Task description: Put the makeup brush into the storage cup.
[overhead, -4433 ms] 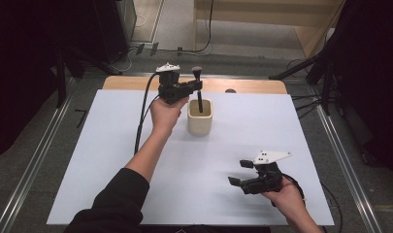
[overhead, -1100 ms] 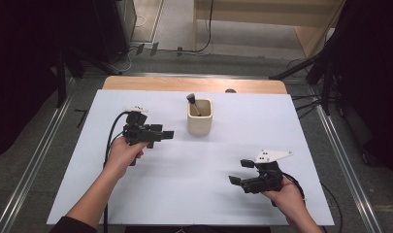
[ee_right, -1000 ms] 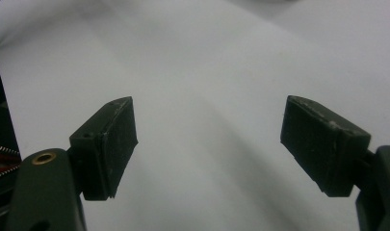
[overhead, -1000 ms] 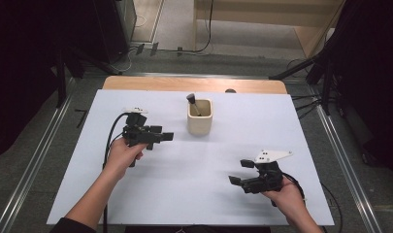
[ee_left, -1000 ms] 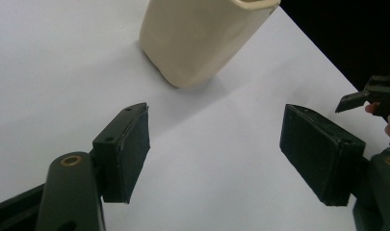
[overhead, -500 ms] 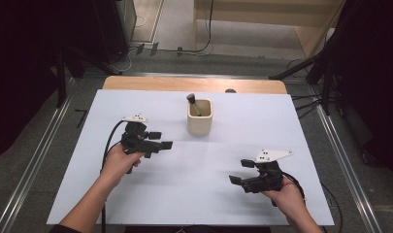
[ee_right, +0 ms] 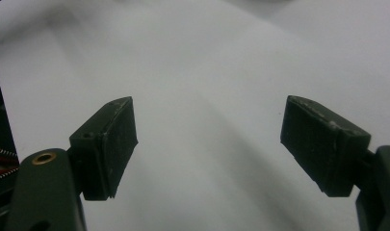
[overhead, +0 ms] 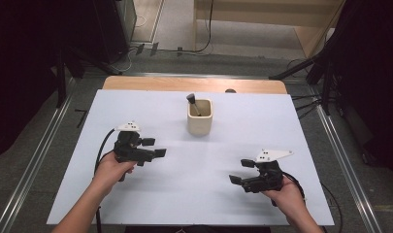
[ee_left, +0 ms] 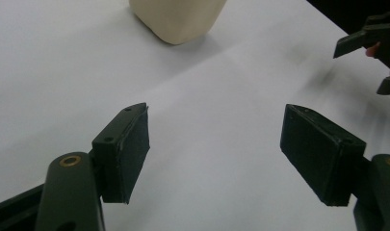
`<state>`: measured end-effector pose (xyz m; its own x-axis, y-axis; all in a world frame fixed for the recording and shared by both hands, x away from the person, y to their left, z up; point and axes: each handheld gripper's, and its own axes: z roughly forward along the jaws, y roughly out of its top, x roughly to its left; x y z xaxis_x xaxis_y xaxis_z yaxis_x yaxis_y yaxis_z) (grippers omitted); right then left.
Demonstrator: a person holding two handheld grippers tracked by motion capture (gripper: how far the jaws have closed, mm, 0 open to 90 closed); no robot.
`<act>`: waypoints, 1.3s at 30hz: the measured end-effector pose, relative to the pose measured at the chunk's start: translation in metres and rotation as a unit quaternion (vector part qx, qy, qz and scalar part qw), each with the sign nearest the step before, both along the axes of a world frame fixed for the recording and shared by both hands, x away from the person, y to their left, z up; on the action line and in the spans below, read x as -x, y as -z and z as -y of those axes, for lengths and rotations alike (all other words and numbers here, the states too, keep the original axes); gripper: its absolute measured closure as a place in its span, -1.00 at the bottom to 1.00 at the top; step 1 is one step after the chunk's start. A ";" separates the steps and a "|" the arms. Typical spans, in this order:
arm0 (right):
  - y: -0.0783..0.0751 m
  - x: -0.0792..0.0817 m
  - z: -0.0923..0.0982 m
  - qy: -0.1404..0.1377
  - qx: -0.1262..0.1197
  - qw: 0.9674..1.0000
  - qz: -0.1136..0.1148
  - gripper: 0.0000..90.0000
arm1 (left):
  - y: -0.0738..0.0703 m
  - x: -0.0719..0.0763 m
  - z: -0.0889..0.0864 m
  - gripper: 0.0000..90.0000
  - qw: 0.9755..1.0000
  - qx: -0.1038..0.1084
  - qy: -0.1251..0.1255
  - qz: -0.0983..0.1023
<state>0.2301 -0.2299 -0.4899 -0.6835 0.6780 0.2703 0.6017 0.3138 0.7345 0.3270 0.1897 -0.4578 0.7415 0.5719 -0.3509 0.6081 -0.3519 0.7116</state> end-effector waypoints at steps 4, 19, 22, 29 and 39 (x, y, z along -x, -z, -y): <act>0.000 0.000 0.000 0.001 0.001 1.000 -0.001 -0.52 | 0.001 0.004 -0.004 -0.41 1.000 -0.006 0.003 0.010; 0.000 -0.001 0.002 0.006 -0.001 1.000 0.001 -0.53 | 0.002 0.018 -0.010 -0.43 0.998 -0.042 0.028 0.039; -0.001 -0.001 0.003 0.008 0.000 1.000 -0.001 -0.53 | 0.003 0.022 -0.012 -0.43 0.998 -0.043 0.030 0.043; -0.001 -0.002 0.005 0.011 -0.003 1.000 0.000 -0.53 | 0.006 0.028 -0.018 -0.44 0.996 -0.059 0.028 0.055; -0.001 -0.002 0.006 0.013 -0.003 1.000 0.001 -0.53 | 0.008 0.040 -0.025 -0.45 0.994 -0.072 0.042 0.064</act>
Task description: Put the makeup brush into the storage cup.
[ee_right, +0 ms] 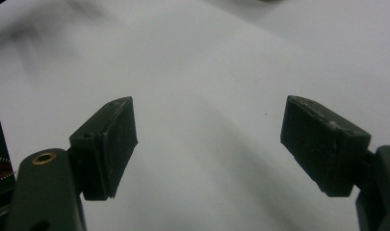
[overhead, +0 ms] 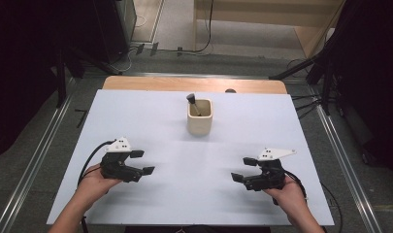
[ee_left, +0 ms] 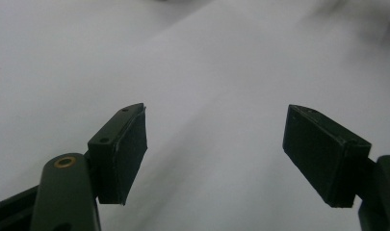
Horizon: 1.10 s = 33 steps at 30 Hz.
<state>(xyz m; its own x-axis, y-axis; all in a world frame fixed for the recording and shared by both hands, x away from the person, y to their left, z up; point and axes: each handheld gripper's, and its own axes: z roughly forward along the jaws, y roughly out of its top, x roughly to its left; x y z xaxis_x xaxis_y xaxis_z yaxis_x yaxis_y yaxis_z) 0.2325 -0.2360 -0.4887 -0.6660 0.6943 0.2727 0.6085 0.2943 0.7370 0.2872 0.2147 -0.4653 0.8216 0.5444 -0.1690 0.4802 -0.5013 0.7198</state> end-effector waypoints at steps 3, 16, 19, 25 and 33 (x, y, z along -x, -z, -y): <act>0.000 0.000 0.001 0.002 0.001 1.000 0.002 -0.53 | 0.001 0.002 -0.002 -0.46 1.000 -0.003 -0.001 0.001; 0.002 -0.002 0.005 0.006 0.005 1.000 0.014 -0.52 | 0.001 0.013 -0.010 -0.46 1.000 -0.007 -0.001 0.005; 0.003 -0.003 0.006 0.006 0.003 1.000 0.018 -0.52 | 0.002 0.012 -0.010 -0.46 1.000 -0.009 -0.002 0.005; 0.004 -0.006 0.006 0.007 0.005 1.000 0.019 -0.51 | 0.003 0.011 -0.009 -0.46 1.000 -0.014 0.005 0.004; 0.004 -0.006 0.006 0.005 0.002 1.000 0.020 -0.51 | 0.004 0.011 -0.008 -0.46 1.000 -0.019 0.011 0.004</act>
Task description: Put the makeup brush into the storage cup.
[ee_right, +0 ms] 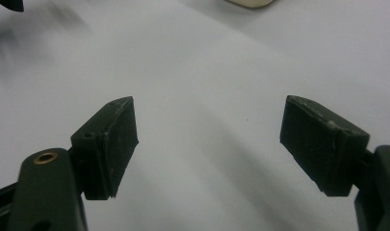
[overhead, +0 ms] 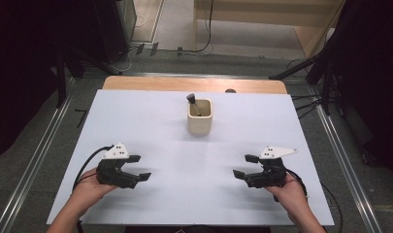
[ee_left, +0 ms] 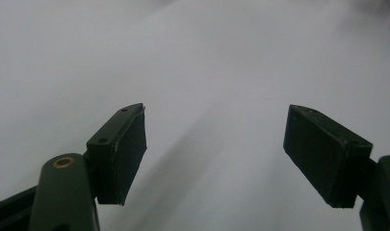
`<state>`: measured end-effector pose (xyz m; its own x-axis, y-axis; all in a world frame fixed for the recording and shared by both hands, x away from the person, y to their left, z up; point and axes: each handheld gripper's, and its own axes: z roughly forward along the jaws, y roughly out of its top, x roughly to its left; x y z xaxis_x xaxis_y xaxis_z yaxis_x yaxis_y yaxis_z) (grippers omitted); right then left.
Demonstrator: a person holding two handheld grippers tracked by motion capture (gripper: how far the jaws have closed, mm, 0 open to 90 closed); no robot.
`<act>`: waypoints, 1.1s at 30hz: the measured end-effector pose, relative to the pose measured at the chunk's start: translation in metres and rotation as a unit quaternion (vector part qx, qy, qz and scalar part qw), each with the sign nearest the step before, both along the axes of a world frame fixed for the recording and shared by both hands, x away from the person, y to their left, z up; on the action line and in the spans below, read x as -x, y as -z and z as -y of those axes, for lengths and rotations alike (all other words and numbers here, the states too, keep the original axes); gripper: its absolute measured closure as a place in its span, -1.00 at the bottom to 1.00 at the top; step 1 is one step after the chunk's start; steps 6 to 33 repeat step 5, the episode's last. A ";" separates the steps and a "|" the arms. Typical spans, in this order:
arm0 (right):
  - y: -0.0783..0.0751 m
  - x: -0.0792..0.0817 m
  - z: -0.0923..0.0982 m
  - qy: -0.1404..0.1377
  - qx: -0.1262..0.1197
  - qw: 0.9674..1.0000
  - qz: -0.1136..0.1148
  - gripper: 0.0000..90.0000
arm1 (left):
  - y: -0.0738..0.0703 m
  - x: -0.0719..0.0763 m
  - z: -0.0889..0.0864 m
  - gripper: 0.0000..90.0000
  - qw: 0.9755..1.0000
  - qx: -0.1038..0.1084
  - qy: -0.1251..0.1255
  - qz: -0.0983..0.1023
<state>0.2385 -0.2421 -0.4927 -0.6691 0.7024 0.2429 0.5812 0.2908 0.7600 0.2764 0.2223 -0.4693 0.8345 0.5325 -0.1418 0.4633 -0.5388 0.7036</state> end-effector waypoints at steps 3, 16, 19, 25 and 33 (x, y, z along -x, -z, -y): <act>0.000 0.000 0.000 0.000 0.000 1.000 -0.002 -0.51 | 0.000 0.000 0.000 -0.47 1.000 -0.003 0.000 0.000; 0.000 -0.001 0.000 0.001 -0.001 1.000 -0.001 -0.51 | 0.000 -0.001 0.000 -0.47 1.000 -0.005 -0.001 0.000; 0.000 -0.001 0.000 0.001 -0.001 1.000 -0.001 -0.51 | 0.000 -0.001 0.000 -0.47 1.000 -0.005 -0.001 0.000; 0.000 -0.001 0.000 0.001 -0.001 1.000 -0.001 -0.51 | 0.000 -0.001 0.000 -0.47 1.000 -0.005 -0.001 0.000; 0.000 -0.001 0.000 0.001 -0.001 1.000 -0.001 -0.51 | 0.000 -0.001 0.000 -0.47 1.000 -0.005 -0.001 0.000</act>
